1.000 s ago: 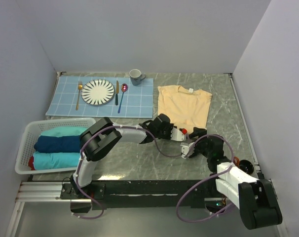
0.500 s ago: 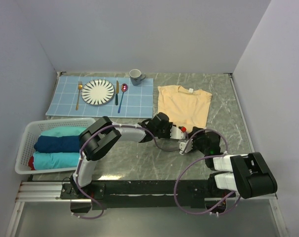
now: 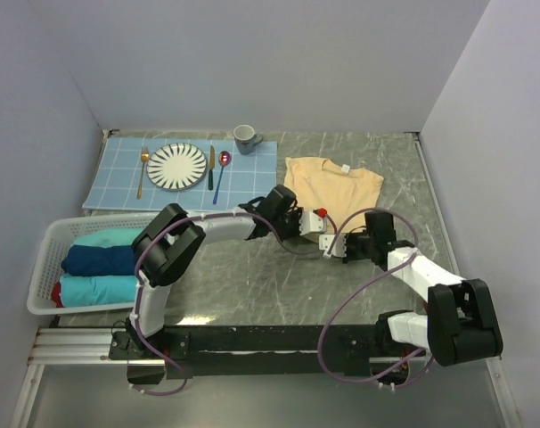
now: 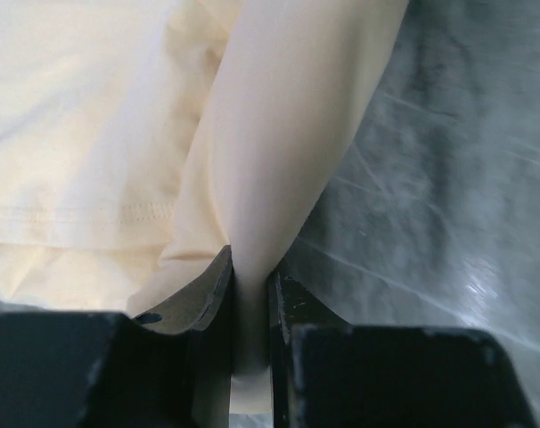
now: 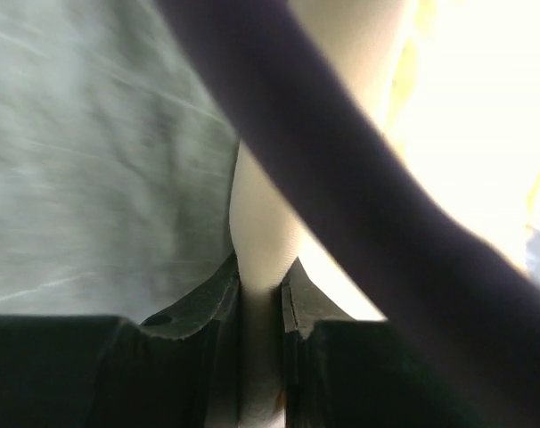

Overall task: Roll the t-shirts
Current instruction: Roll the T-shirt to the center of the board.

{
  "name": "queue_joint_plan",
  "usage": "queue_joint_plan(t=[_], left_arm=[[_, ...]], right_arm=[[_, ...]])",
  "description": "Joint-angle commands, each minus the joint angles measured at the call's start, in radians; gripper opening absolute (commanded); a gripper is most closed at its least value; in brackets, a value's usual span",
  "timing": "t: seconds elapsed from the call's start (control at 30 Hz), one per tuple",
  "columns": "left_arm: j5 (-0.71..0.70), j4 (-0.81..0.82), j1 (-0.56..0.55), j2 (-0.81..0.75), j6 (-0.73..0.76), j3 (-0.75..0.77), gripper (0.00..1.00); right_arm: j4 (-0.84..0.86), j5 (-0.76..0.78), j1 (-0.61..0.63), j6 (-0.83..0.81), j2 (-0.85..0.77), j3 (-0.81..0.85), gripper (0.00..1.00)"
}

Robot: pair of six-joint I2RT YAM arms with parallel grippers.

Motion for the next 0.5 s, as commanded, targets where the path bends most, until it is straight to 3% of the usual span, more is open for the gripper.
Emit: queue_joint_plan(t=[0.0,0.13,0.27,0.47], left_arm=[[0.211,-0.357,0.048,-0.045,0.057,0.097,0.05],[0.348,-0.714,0.062,0.037,0.121,0.295,0.06],[0.422,-0.853,0.082,0.103,0.123,0.401,0.06],[0.423,-1.09,0.088,0.262,0.207,0.631,0.06]], right_arm=[[-0.371,0.003,-0.049,0.164,0.01,0.122,0.05],[-0.608,-0.054,-0.112,0.2,0.104,0.232,0.06],[-0.745,-0.106,-0.204,0.2,0.189,0.308,0.07],[-0.907,-0.186,-0.298,0.215,0.402,0.449,0.07]])
